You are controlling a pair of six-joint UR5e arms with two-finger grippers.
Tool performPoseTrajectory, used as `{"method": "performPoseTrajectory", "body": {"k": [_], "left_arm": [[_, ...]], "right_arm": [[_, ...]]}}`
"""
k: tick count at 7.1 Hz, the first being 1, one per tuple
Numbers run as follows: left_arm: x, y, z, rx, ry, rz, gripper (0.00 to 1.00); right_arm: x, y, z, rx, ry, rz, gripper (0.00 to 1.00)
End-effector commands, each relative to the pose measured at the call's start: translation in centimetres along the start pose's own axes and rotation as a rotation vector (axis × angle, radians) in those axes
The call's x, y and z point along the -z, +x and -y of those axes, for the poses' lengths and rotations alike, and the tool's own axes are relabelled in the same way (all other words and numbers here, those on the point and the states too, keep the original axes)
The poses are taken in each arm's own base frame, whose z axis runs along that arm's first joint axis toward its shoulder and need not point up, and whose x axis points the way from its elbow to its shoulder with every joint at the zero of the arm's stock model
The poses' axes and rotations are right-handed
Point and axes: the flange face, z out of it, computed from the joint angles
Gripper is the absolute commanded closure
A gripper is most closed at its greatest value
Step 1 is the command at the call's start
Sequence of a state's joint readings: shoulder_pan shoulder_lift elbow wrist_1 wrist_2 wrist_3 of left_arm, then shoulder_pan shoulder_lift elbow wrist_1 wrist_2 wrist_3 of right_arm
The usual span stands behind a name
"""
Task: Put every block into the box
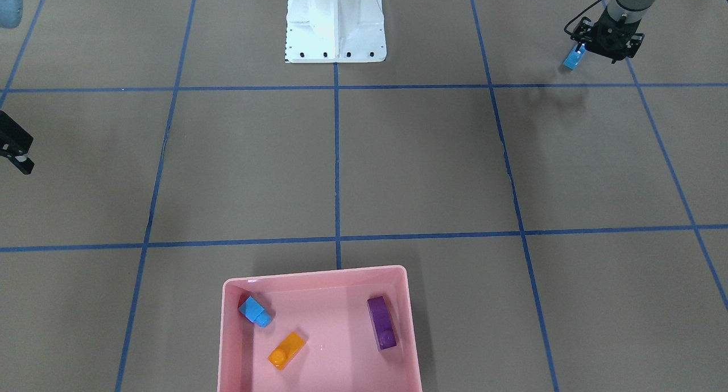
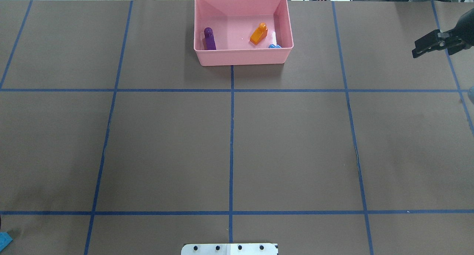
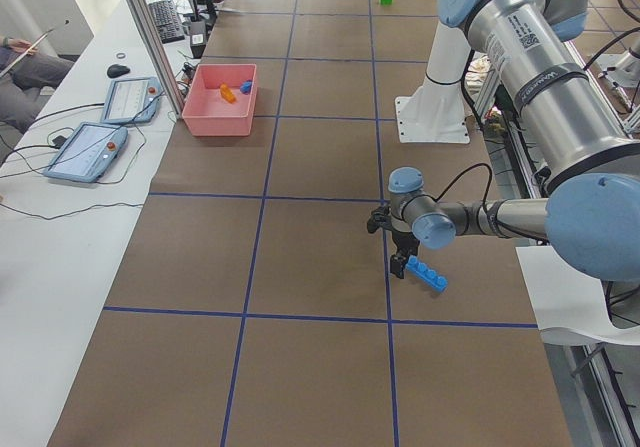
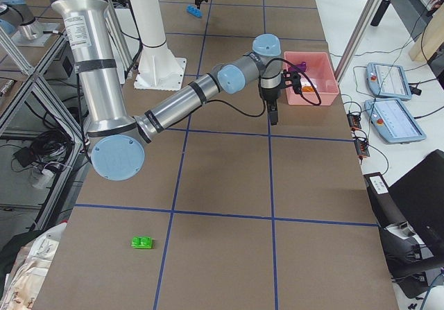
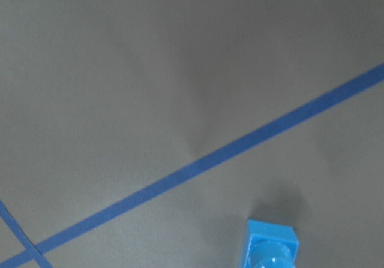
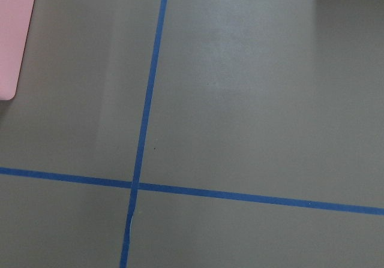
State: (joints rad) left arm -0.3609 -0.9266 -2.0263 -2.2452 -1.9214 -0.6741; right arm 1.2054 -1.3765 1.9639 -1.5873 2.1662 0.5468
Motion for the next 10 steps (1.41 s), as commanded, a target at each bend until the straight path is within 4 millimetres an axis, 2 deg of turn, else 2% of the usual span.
{"method": "performPoseTrajectory", "body": {"k": [1, 2, 3, 5, 6, 8, 10], "left_arm": [[-2.4, 4.8, 0.2, 0.011, -0.050, -0.049, 0.00], [-3.8, 7.7, 0.2, 0.004, -0.075, -0.075, 0.00], [-4.4, 8.2, 0.4, -0.014, -0.069, -0.071, 0.03], [-4.2, 7.5, 0.0, -0.019, -0.076, -0.066, 0.18], [-3.4, 6.9, -0.7, -0.029, -0.075, -0.071, 0.41], [-2.5, 5.1, -2.5, -0.037, -0.062, -0.084, 1.00], [-2.2, 5.2, -2.4, -0.036, -0.051, -0.087, 1.00]], "right_arm": [[0.1, 0.1, -0.1, 0.001, 0.004, -0.001, 0.00], [0.2, 0.2, -0.1, 0.005, 0.006, 0.000, 0.00], [0.6, 0.1, 0.0, 0.007, 0.013, 0.003, 0.00], [0.8, -0.1, 0.0, 0.012, 0.016, 0.007, 0.00], [0.9, -0.2, 0.0, 0.013, 0.018, 0.008, 0.00], [0.9, -0.2, 0.0, 0.013, 0.018, 0.008, 0.00], [0.9, -0.2, 0.0, 0.014, 0.019, 0.009, 0.00]]}}
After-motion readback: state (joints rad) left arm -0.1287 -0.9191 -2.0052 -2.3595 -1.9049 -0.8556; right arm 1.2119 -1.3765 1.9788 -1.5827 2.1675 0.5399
